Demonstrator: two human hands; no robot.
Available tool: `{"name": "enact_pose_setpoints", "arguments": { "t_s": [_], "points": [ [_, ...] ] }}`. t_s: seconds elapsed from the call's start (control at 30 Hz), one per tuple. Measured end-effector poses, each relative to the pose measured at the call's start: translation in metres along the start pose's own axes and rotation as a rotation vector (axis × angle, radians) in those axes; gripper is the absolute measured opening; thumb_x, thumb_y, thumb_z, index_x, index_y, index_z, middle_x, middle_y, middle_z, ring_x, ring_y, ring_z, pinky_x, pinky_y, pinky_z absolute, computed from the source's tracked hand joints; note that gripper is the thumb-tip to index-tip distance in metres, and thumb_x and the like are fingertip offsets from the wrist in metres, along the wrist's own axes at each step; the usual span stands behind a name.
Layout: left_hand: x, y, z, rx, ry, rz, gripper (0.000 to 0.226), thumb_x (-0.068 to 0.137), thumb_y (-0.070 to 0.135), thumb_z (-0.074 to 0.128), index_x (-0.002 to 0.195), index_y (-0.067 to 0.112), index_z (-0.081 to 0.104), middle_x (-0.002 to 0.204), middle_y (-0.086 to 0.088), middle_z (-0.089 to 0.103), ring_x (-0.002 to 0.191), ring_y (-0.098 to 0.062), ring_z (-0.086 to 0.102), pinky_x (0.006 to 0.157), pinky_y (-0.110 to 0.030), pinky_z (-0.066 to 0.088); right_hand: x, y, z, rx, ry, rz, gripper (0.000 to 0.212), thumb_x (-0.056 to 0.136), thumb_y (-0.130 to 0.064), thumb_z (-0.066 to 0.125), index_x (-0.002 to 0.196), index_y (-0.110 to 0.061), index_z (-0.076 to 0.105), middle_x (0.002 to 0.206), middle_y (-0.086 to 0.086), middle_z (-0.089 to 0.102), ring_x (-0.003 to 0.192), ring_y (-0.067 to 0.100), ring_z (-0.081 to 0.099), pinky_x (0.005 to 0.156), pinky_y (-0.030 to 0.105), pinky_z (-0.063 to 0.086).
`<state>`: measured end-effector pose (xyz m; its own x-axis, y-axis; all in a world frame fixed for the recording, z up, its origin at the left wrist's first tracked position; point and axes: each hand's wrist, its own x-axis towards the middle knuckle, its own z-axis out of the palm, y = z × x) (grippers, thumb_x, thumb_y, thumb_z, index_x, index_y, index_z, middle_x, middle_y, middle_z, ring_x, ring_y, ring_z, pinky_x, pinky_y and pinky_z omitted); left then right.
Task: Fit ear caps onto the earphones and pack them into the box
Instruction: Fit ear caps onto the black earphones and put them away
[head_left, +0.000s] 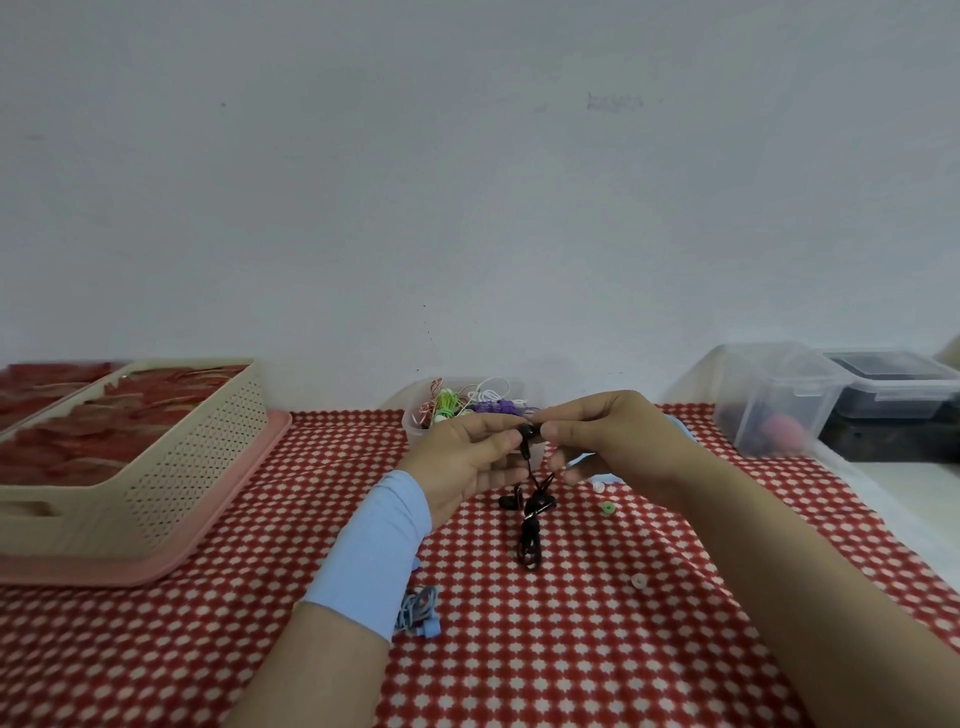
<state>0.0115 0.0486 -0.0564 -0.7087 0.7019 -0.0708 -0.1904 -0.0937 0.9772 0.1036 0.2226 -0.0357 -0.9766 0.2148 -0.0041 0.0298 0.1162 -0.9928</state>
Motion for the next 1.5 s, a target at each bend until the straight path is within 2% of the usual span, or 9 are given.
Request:
{"name": "enact_pose_setpoints", "arguments": {
  "t_s": [0.07,0.37,0.57,0.83,0.97,1.07,1.33,1.4,1.5],
  "points": [
    [0.000,0.000,0.001,-0.015,-0.013,0.005,0.019,0.096,0.001,0.056,0.110,0.006,0.068,0.093,-0.007,0.073,0.077,-0.015,0.070,0.070,-0.026,0.061,0.001,0.001,0.001,0.050,0.008,0.013,0.016,0.091,-0.005,0.072,0.105,-0.002,0.079,0.096,0.022,0.076,0.073,0.020,0.070,0.061,0.028,0.058],
    [0.000,0.000,-0.001,-0.044,-0.018,0.039,0.023,0.095,0.001,0.055,0.113,0.006,0.068,0.097,-0.009,0.074,0.078,-0.014,0.072,0.067,-0.023,0.061,0.001,0.001,0.001,0.188,-0.039,0.097,0.017,0.090,-0.004,0.070,0.104,-0.005,0.080,0.085,0.017,0.076,0.071,0.017,0.073,0.063,0.026,0.061],
    [-0.001,-0.001,-0.003,-0.061,-0.013,0.048,0.027,0.095,0.004,0.055,0.119,0.007,0.067,0.104,-0.008,0.073,0.079,-0.011,0.071,0.063,-0.021,0.060,-0.001,-0.002,0.002,0.228,-0.081,0.115,0.016,0.093,-0.007,0.068,0.103,-0.005,0.080,0.103,0.020,0.077,0.076,0.018,0.074,0.074,0.033,0.064],
    [-0.004,0.002,-0.002,0.011,-0.049,0.062,0.021,0.092,0.006,0.059,0.108,0.008,0.072,0.100,-0.012,0.075,0.082,-0.015,0.071,0.065,-0.021,0.059,0.000,-0.002,0.001,0.238,-0.093,0.187,0.025,0.086,-0.006,0.071,0.109,0.001,0.076,0.084,0.014,0.074,0.068,0.016,0.071,0.063,0.029,0.063],
    [-0.004,0.002,0.000,0.020,-0.049,0.077,0.019,0.092,0.003,0.060,0.102,0.009,0.074,0.095,-0.011,0.075,0.080,-0.016,0.072,0.063,-0.021,0.058,-0.002,-0.005,-0.001,0.256,-0.133,0.194,0.026,0.079,-0.006,0.072,0.104,-0.001,0.077,0.082,0.013,0.072,0.066,0.014,0.070,0.061,0.028,0.063],
    [-0.004,0.001,0.001,0.016,-0.057,0.089,0.019,0.092,0.003,0.058,0.101,0.010,0.074,0.093,-0.009,0.075,0.080,-0.015,0.072,0.062,-0.020,0.057,-0.003,-0.006,-0.002,0.255,-0.129,0.185,0.020,0.086,-0.001,0.068,0.105,0.002,0.075,0.080,0.013,0.072,0.064,0.014,0.070,0.059,0.028,0.062],
    [-0.004,-0.001,-0.002,0.008,-0.049,0.099,0.020,0.091,0.005,0.059,0.104,0.008,0.073,0.095,-0.011,0.075,0.084,-0.017,0.072,0.062,-0.020,0.057,-0.001,0.000,0.004,0.269,-0.135,0.147,0.016,0.091,0.000,0.064,0.099,-0.002,0.077,0.075,0.012,0.066,0.062,0.012,0.068,0.061,0.028,0.062],
    [-0.004,-0.002,-0.001,0.007,-0.056,0.100,0.019,0.091,0.005,0.059,0.103,0.009,0.073,0.094,-0.011,0.075,0.084,-0.017,0.072,0.061,-0.020,0.056,-0.001,-0.001,0.002,0.240,-0.139,0.137,0.014,0.085,-0.003,0.069,0.093,-0.005,0.080,0.075,0.013,0.069,0.064,0.013,0.069,0.064,0.030,0.063],
    [-0.003,-0.002,0.001,0.008,-0.060,0.107,0.020,0.089,0.008,0.061,0.105,0.008,0.073,0.094,-0.011,0.075,0.084,-0.018,0.071,0.063,-0.020,0.057,0.000,0.000,0.001,0.237,-0.127,0.122,0.027,0.075,-0.009,0.072,0.099,0.000,0.077,0.075,0.012,0.071,0.065,0.013,0.069,0.071,0.035,0.065]
  ]
}}
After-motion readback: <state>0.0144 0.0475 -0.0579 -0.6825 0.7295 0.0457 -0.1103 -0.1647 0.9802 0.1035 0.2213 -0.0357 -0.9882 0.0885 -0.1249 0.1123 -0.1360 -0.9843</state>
